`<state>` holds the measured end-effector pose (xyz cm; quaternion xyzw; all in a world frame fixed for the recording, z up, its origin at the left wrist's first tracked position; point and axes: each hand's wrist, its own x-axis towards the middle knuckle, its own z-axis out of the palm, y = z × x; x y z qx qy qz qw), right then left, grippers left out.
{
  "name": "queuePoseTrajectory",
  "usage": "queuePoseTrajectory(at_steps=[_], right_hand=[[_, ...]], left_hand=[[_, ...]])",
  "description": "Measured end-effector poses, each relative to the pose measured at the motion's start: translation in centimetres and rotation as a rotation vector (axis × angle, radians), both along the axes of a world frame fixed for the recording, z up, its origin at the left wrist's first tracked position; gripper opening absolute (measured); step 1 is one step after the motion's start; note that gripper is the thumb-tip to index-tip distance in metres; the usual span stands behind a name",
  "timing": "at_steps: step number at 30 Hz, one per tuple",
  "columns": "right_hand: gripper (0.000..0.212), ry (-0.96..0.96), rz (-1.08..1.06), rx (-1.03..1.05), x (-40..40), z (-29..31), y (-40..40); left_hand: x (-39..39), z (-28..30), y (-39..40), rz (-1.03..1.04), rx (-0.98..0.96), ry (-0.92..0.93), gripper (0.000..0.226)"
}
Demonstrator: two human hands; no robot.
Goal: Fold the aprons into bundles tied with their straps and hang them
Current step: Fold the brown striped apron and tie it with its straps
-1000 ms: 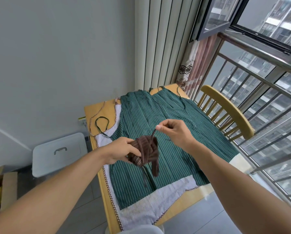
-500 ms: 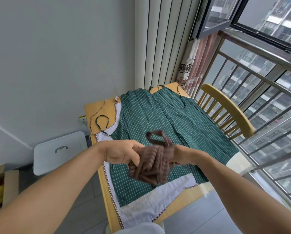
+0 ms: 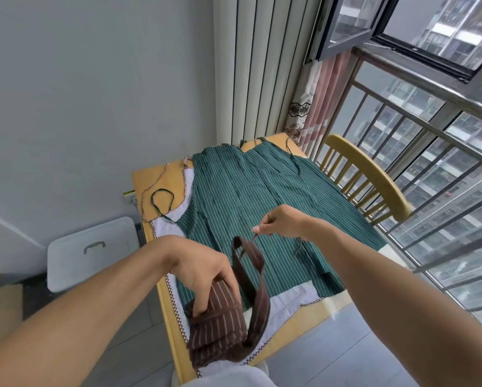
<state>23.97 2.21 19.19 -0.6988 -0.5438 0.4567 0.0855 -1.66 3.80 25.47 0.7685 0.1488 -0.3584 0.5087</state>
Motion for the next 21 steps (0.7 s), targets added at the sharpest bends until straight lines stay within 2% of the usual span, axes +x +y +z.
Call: queuePoseTrajectory(at_steps=[3,6,11,13,18,21], right_hand=[[0.041,-0.060,0.059,-0.010,-0.5,-0.5,-0.1],[0.035,-0.003,-0.022,0.075,-1.5,-0.7,0.2],[0.031,0.123,-0.173,0.380,-2.7,0.7,0.6],[0.032,0.139,-0.186,0.435,-3.1,1.6,0.4],[0.035,0.164,-0.258,0.431,-4.1,2.9,-0.9],[0.030,0.143,-0.248,0.424,-5.0,3.4,-2.1]], left_hand=[[0.8,1.3,-1.1,-0.140,0.143,0.028,0.064],[1.3,1.8,-1.9,-0.214,0.334,0.132,0.063],[1.4,0.6,-0.9,-0.077,0.549,0.201,0.057],[0.8,-0.4,0.3,0.079,0.563,0.158,0.047],[-0.6,-3.4,2.9,0.903,0.106,-0.002,0.025],[-0.3,-4.7,3.2,1.175,0.055,-0.061,0.024]])
